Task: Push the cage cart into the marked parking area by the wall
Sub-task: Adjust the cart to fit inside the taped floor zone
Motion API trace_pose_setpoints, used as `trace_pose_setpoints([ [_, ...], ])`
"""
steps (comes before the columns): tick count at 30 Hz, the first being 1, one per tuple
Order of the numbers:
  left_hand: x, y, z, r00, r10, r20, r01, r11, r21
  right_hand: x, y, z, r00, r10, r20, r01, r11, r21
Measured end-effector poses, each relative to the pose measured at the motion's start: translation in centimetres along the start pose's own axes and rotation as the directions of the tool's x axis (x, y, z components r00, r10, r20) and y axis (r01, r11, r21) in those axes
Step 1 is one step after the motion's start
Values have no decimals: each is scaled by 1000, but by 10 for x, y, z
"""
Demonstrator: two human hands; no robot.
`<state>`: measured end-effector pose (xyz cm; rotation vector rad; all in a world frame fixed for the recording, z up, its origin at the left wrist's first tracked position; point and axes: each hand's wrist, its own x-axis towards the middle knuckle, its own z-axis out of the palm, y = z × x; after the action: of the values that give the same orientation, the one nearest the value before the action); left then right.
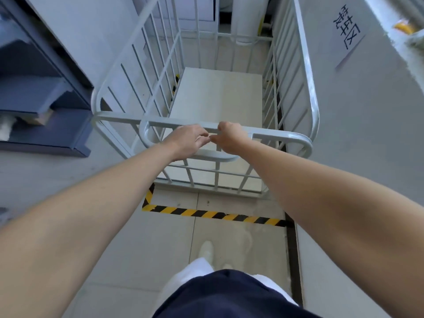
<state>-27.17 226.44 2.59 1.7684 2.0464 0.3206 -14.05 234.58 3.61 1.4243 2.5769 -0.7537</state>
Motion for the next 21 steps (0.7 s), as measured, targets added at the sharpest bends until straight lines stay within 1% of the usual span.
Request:
trace_pose_setpoints([
  [6,-48,-12,3,998,-58,12,57,997,52,-29,-17,25,996,-62,62,66,996,-54],
  [11,-73,-42,-5,996,-82,-17,82,996,24,-33,-43,34,996,-61,69,66,996,-68],
  [16,-85,-102,-33,998,-48,-37,51,997,63,-11,-108,48,997,-67,34,70,993,-99],
  [21,-93,-194,-76,1000,-5,13,3,990,141,27,-194,84,1000,-28,7,28,998,-64],
])
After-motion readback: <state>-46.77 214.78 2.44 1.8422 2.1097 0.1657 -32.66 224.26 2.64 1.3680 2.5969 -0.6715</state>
